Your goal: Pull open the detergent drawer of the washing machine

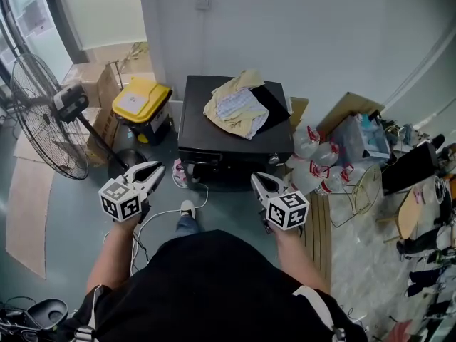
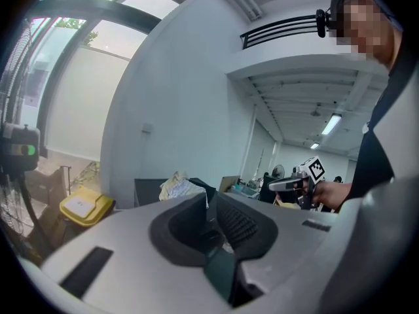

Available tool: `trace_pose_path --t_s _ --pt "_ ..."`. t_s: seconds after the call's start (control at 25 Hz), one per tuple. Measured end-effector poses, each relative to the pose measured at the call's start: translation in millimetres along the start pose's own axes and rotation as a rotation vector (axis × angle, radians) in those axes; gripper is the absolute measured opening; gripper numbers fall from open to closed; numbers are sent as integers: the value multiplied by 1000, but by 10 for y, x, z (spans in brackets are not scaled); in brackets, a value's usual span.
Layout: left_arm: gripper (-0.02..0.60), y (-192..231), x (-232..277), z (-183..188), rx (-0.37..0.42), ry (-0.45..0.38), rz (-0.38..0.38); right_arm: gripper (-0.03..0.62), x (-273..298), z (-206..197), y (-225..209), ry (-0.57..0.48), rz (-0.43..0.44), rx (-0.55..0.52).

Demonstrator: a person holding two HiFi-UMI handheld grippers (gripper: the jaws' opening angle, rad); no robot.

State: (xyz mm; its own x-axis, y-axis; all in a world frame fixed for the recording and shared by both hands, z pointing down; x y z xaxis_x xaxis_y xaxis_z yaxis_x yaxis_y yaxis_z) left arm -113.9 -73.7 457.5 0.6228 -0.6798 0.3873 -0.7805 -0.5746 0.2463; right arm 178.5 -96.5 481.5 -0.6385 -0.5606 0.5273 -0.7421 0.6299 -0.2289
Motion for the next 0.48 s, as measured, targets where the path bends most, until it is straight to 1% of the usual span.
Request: trace_pose_path --t_s 0.48 --pt "55 127 211 103 -9 19 -21 2 143 117 -165 15 -12 16"
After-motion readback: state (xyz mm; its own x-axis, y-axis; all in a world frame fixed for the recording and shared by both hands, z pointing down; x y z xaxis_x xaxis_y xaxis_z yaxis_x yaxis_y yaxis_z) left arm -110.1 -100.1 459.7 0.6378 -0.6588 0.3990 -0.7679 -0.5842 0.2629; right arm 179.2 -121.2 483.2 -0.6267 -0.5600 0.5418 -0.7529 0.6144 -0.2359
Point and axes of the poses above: the fingertips, and each gripper's own axes: x forward along the fingers, y to its left, z out of its top, the point moved 2 cm from there along -x, backward along the fingers, and after that the axes turned 9 degrees about y, right-handed, at the moved point
